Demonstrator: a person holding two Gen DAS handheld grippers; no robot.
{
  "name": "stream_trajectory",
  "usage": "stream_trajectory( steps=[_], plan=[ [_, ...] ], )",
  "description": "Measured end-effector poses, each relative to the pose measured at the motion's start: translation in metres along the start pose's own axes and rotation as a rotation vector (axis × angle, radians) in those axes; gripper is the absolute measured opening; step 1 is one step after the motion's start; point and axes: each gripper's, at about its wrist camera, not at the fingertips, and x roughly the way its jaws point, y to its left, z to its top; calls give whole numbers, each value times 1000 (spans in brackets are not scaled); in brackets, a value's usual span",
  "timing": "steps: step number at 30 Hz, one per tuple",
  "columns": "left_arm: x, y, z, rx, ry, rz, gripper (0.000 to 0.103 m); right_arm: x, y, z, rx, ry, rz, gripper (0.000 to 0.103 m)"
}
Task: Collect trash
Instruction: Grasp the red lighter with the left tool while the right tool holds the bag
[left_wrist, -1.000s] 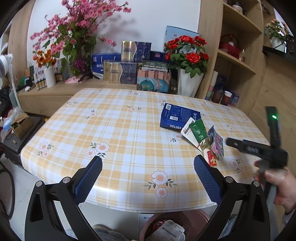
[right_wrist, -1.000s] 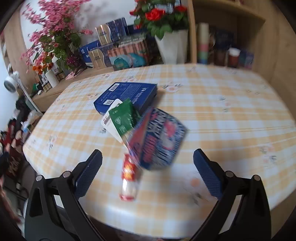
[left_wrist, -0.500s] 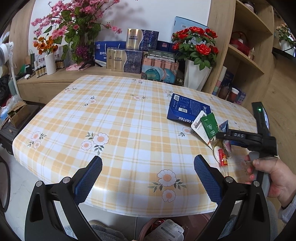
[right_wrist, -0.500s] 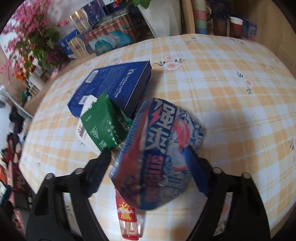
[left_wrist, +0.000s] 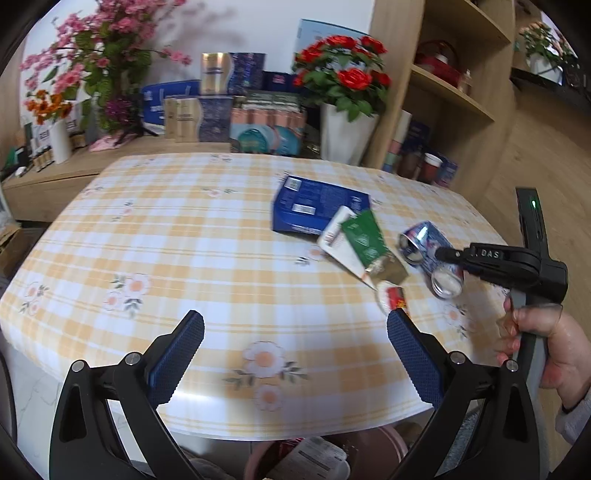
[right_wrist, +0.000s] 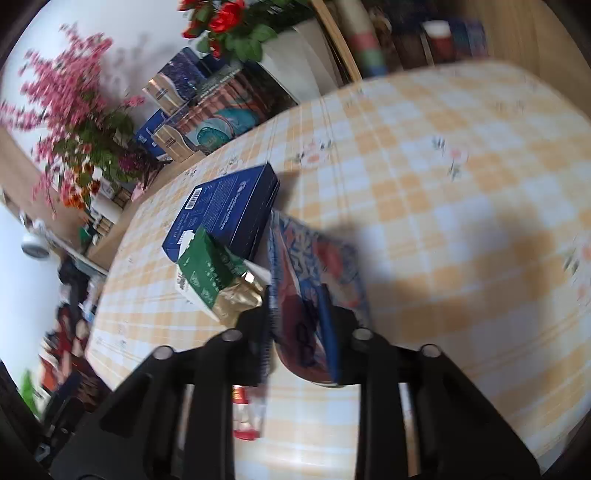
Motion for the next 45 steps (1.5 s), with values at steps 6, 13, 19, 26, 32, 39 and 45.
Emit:
stream_trajectory(
  steps=[6, 13, 19, 26, 32, 39, 45],
  plan=[
    [14, -27, 3, 51, 41, -51, 97, 5, -14, 13, -9, 1, -6, 21],
    [35, -53, 1, 103, 115, -94, 79, 6, -17, 17, -45, -13, 6, 20],
    [63, -79, -6, 132, 192, -145, 58, -12, -39, 8, 66, -62, 96, 18],
    [103, -100, -9, 90, 255, -168, 49, -34, -47, -12, 93, -115, 134, 17],
    [125, -116, -11, 122, 259, -89, 44, -46, -53, -25, 129, -140, 163, 17],
    [129, -114, -18, 150, 273, -65, 22, -56, -55, -39, 124, -152, 149, 17],
    [104, -103, -16, 114, 221, -103, 21, -66, -55, -47, 115, -162, 145, 17]
  ],
)
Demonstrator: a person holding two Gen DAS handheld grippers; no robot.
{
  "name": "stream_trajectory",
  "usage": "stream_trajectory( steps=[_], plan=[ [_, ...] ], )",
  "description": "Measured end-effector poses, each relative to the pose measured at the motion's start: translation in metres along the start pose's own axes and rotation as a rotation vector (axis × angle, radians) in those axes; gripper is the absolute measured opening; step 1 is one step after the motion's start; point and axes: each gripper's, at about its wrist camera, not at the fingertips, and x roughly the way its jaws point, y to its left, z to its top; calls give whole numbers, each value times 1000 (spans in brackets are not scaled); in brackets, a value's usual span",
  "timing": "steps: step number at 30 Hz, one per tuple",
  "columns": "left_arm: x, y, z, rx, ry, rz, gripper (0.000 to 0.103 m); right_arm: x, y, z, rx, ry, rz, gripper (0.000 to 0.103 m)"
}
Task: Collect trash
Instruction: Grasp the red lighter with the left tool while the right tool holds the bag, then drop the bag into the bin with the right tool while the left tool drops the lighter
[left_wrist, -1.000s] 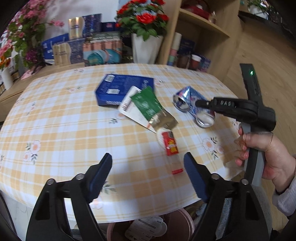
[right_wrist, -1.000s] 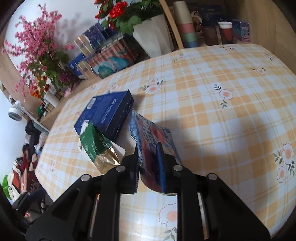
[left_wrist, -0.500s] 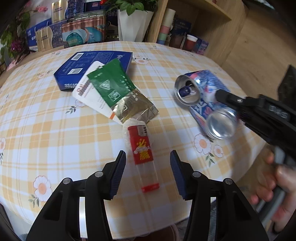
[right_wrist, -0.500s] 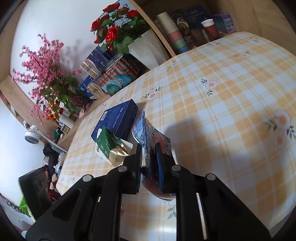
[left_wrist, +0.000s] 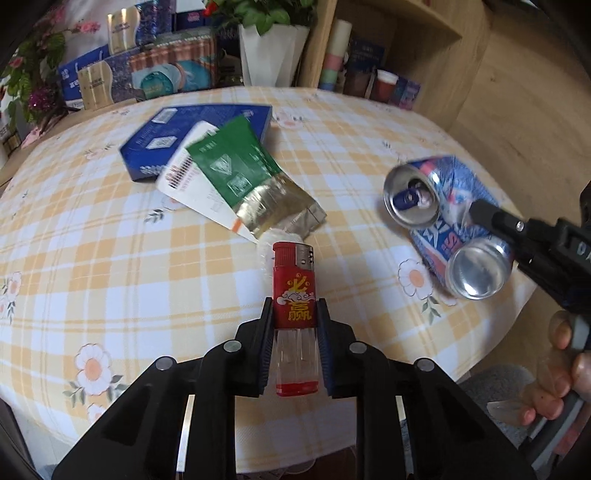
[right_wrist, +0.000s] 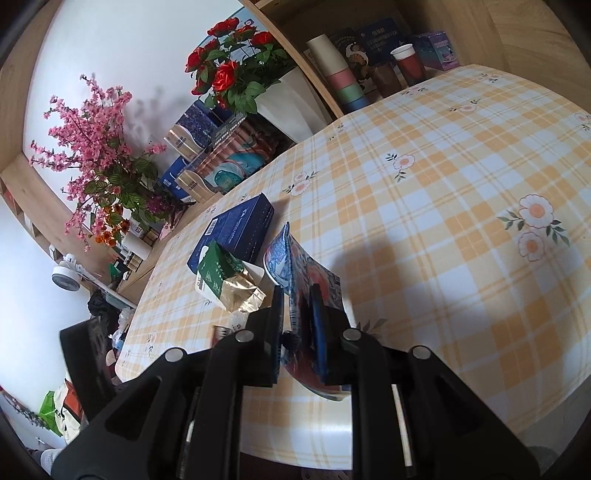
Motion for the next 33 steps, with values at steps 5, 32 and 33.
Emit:
stream_trajectory(
  steps=[5, 32, 33],
  plan=[
    [-28, 9, 1, -42, -60, -2, 21, -8, 7, -3, -9, 2, 15, 17],
    [-206, 47, -62, -120, -301, -23, 21, -58, 100, -61, -203, 109, 79, 16],
    [-209, 47, -64, -121, -305, -23, 21, -59, 103, -63, -208, 113, 80, 16]
  ],
)
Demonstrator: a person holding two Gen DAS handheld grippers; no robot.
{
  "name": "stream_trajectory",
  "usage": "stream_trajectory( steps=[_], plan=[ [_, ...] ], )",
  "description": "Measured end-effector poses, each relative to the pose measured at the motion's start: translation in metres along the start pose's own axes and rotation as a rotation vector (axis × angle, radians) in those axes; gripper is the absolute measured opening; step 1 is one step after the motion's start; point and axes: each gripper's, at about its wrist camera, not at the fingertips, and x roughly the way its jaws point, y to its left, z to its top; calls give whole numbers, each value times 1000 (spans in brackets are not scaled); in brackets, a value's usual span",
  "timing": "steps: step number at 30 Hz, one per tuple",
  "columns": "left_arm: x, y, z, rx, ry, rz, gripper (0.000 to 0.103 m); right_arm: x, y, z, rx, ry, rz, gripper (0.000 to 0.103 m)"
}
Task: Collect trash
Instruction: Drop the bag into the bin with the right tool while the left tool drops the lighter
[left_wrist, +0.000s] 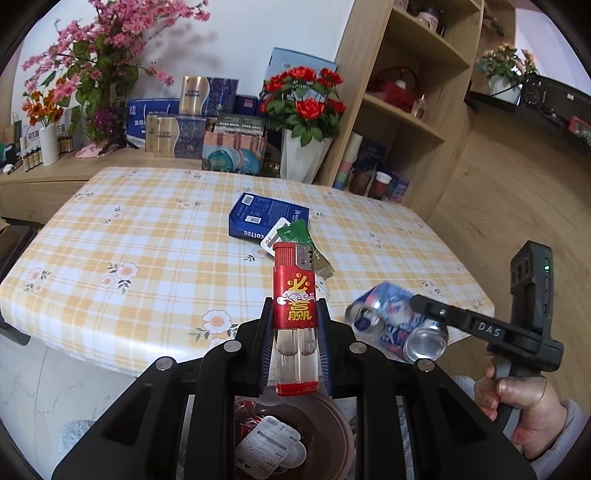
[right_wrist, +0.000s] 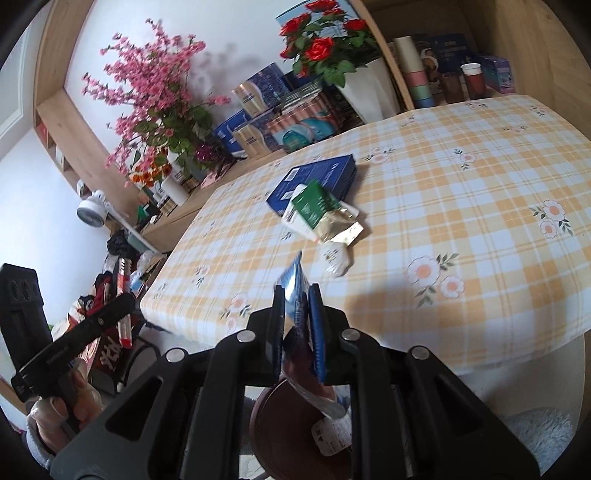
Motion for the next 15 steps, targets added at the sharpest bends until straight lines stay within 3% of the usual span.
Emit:
stream_trajectory(
  steps=[15],
  plan=[
    [-30, 20, -20, -49, -26, 8, 21, 18, 35, -40, -71, 160, 30, 16]
  ],
)
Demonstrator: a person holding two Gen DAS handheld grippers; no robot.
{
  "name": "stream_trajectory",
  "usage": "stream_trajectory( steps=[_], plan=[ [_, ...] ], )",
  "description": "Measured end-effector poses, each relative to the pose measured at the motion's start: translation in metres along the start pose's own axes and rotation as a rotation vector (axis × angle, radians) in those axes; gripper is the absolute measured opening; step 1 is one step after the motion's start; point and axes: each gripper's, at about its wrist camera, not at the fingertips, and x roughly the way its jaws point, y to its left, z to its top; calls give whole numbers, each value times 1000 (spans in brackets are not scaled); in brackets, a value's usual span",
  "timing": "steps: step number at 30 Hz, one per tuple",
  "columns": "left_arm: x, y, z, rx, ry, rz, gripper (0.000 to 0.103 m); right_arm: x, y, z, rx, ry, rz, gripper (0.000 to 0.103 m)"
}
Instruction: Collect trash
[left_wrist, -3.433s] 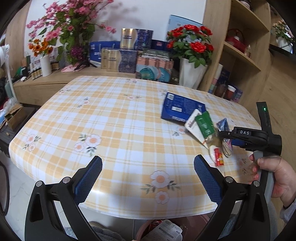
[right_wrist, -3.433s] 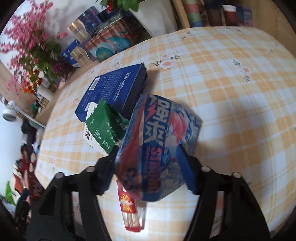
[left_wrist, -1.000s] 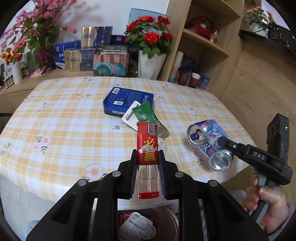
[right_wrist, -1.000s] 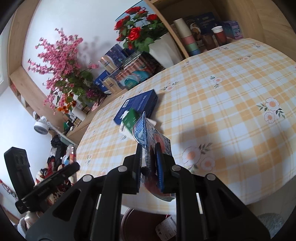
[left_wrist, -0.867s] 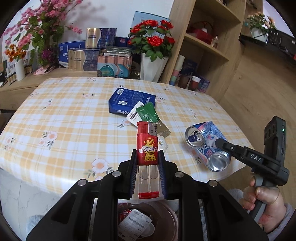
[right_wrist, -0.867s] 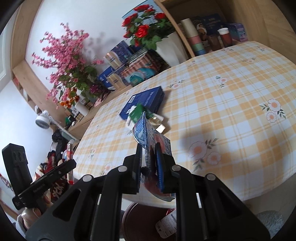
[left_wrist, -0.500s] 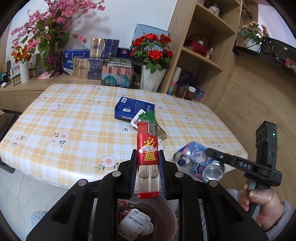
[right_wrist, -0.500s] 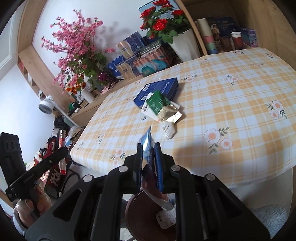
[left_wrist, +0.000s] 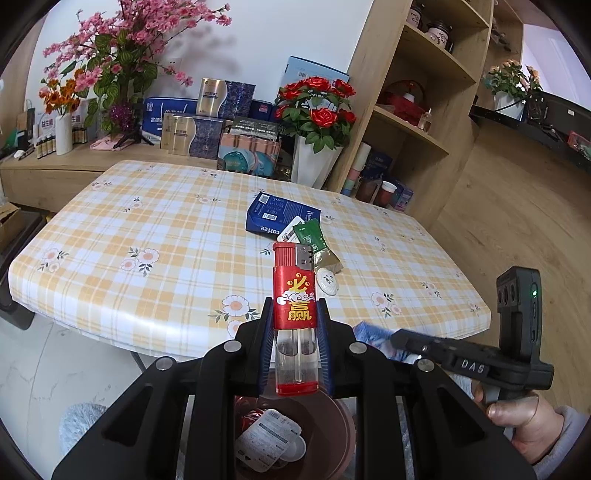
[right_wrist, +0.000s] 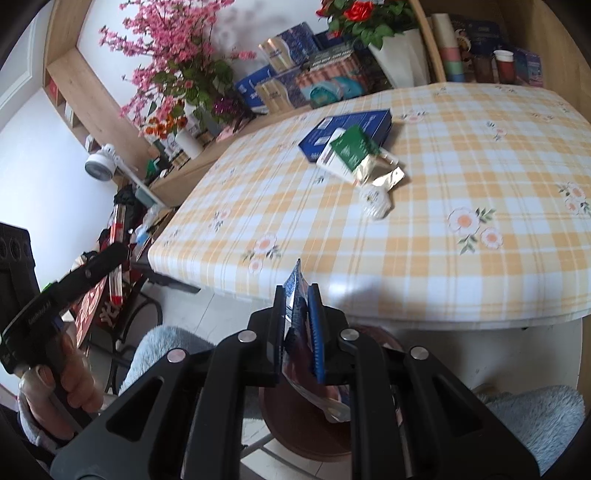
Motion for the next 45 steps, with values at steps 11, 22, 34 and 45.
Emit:
stream_trajectory(
  steps=[11, 22, 34, 45],
  plan=[
    [11, -2, -7, 5, 33, -2, 21, -4, -5, 1, -8, -46, -84, 50],
    [30, -9, -23, 21, 98, -4, 21, -39, -26, 17, -22, -255, -304, 97],
    [45, -19, -42, 39, 184, -38, 43, -45, -50, 15, 37, -277, -359, 97],
    [44, -11, -36, 35, 146, 40, 88, -43, -52, 12, 28, -278, -394, 97]
  ],
)
